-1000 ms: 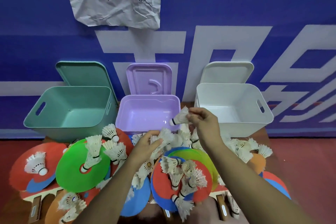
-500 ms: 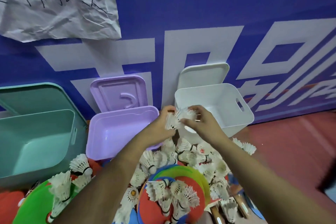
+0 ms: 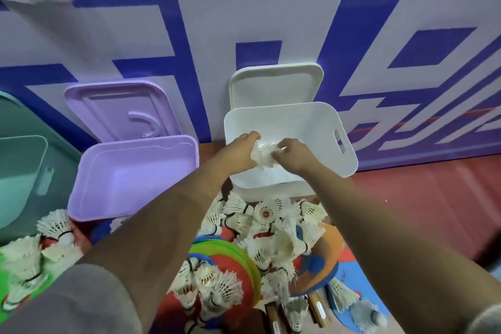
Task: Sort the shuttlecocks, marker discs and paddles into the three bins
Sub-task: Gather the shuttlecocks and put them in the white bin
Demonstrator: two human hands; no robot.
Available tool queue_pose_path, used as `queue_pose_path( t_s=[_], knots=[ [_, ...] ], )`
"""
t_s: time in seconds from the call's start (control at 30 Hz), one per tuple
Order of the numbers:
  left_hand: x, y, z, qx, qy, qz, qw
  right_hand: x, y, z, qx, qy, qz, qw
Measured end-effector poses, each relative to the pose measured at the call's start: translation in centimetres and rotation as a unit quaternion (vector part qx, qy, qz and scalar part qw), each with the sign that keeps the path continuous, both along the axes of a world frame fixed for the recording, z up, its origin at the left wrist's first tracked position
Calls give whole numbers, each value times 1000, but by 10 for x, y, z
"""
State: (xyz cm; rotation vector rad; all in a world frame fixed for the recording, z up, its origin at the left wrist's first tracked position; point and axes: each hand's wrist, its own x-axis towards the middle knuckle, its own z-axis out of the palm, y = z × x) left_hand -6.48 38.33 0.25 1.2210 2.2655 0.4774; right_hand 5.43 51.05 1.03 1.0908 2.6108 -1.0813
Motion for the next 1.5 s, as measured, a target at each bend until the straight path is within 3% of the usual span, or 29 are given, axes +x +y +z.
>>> queue_pose_path(
  t_s=[0.1, 0.27, 0.37, 0.47, 0.6, 0.73, 0.87, 1.0, 1.17, 1.27, 1.33, 1.4, 1.5],
  knots=[
    [8, -10, 0, 8, -1, 38, 999, 15, 0, 0, 8, 23, 31, 999],
    [52, -49, 29, 181, -14, 111, 977, 79, -19, 25, 10, 160, 36, 986],
    [90, -79, 27, 214, -24, 120, 969, 128, -38, 20, -21, 159, 58, 985],
    [128, -105, 5, 177, -46, 107, 977, 163, -53, -8, -45, 102, 116, 987],
    [165, -119, -32, 26, -19, 112, 993, 190, -65, -36, -77, 49, 167, 982],
    [185, -127, -58, -95, 75, 39, 992, 198, -71, -61, 13, 2, 250, 968],
    [192, -121, -60, -92, 80, 44, 992, 192, -76, -73, 98, -25, 264, 959],
    [191, -122, -60, -53, 73, 48, 995, 188, -73, -77, 97, 26, 217, 971],
    [186, -125, -42, 105, -43, 199, 973, 195, -60, -56, 2, 141, 103, 985],
    [182, -122, -18, 135, -90, 243, 956, 196, -57, -37, -77, 206, 4, 976],
    [178, -124, -8, 143, -125, 245, 951, 193, -59, -24, -168, 252, -71, 950],
    [175, -128, 0, 138, -166, 236, 947, 186, -63, -9, -263, 309, -137, 904],
    [175, -134, 9, 124, -179, 193, 957, 174, -73, 10, -344, 359, -167, 851]
  ],
)
